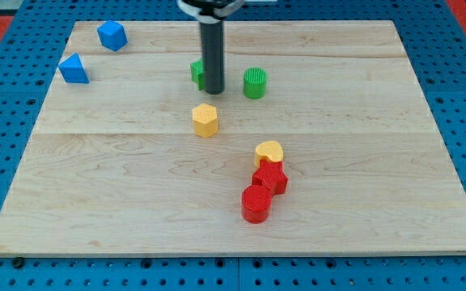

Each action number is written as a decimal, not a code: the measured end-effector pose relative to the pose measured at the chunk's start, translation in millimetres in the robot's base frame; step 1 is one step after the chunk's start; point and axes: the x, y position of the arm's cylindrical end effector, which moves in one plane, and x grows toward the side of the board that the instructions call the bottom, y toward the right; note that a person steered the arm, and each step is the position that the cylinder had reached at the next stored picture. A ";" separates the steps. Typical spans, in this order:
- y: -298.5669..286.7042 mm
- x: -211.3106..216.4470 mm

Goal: Push the red and yellow blocks downwards

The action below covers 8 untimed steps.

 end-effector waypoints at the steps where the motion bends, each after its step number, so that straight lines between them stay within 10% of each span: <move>1: -12.5 38.8; 8: 53.7 149.8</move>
